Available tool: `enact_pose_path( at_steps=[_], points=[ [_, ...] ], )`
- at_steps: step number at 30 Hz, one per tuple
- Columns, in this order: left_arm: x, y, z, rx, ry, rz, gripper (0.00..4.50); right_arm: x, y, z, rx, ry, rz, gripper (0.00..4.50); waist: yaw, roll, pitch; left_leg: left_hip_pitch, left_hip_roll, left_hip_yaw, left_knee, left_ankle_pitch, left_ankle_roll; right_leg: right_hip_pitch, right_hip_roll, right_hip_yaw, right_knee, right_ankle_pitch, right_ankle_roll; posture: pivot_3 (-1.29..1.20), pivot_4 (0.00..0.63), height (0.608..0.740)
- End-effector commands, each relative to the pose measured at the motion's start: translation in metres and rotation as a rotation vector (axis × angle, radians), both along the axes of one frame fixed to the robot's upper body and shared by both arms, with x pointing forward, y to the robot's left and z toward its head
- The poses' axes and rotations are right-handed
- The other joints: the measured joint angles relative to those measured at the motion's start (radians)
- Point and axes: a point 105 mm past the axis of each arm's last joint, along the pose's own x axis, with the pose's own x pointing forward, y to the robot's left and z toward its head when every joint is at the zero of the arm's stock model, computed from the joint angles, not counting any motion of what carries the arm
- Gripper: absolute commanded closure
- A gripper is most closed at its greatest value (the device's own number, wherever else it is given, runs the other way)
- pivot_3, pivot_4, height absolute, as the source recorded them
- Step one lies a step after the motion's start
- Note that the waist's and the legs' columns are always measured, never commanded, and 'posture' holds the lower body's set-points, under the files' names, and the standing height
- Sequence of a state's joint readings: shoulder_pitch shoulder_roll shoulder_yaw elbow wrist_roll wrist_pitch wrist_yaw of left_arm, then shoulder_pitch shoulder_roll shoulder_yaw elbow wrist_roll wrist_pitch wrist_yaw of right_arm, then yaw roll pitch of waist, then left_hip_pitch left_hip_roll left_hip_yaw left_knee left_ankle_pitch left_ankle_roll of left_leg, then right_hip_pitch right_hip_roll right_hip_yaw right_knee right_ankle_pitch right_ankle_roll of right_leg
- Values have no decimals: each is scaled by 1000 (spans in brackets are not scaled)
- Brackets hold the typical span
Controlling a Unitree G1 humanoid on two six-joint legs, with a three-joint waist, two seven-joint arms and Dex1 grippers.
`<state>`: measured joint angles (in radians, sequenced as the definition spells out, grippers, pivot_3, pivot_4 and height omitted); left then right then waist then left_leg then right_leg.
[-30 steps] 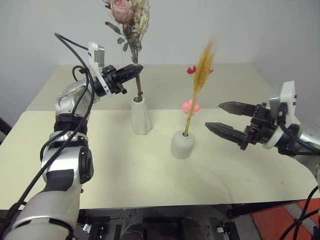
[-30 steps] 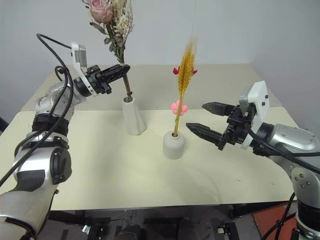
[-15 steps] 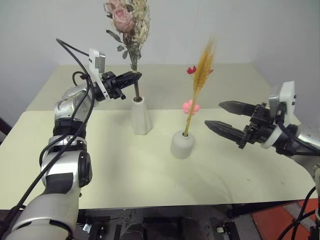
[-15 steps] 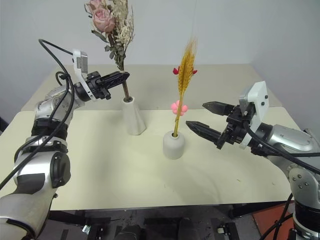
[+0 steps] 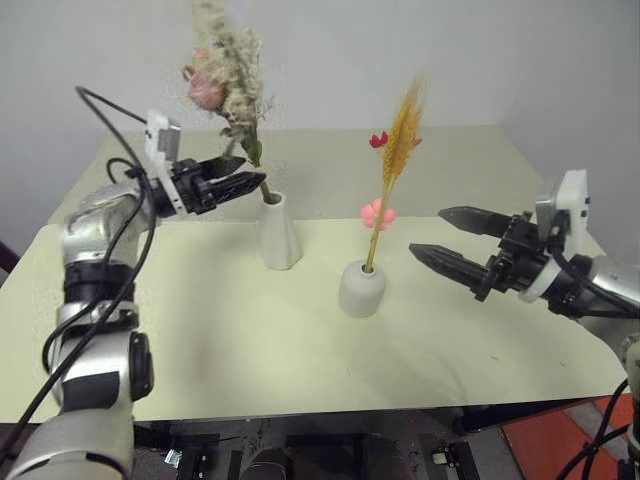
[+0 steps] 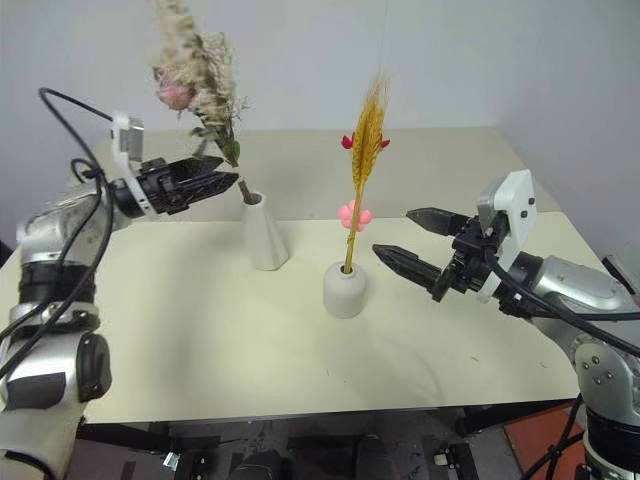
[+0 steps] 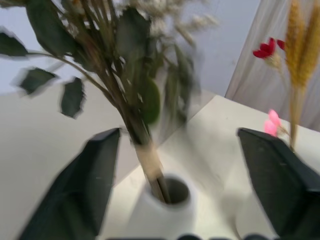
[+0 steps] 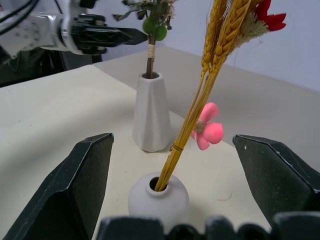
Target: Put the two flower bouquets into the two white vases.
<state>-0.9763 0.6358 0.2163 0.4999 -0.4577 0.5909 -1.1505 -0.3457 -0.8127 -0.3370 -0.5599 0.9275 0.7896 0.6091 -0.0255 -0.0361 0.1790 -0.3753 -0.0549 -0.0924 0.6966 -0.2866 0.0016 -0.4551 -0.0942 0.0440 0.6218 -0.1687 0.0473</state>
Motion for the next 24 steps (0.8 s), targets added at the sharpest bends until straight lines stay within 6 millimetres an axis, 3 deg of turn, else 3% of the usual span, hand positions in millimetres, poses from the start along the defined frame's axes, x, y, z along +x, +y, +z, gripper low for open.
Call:
enact_pose_path(
  at_steps=[1, 10, 19, 24],
  points=[
    [-24, 3, 18, 9, -67, -16, 25, -4, 1, 13, 11, -70, 13, 0, 3, 0, 0, 0, 0, 0, 0, 0, 0, 0, 0, 0, 0, 0, 0, 0, 150, 740],
    [-83, 15, -11, 178, -28, -22, 25, -1, 1, 10, 10, -39, 38, 0, 4, 0, 0, 3, 1, 2, 0, 0, 0, 0, 0, 1, 2, 0, 0, 0, 150, 740],
    [-139, 24, -35, 506, -90, -58, 25, -2, -15, 3, -40, 17, 18, 0, 8, 0, 0, 6, 3, 6, -2, 0, 0, 2, 1, 1, -7, 0, -1, 0, 150, 740],
    [-141, 22, -21, 452, -115, -24, 25, -2, -25, 1, -59, 37, 3, 0, 15, 1, 0, 7, 4, 7, -2, 0, 0, 7, 1, 0, -9, 0, -1, 0, 150, 740]
  ],
)
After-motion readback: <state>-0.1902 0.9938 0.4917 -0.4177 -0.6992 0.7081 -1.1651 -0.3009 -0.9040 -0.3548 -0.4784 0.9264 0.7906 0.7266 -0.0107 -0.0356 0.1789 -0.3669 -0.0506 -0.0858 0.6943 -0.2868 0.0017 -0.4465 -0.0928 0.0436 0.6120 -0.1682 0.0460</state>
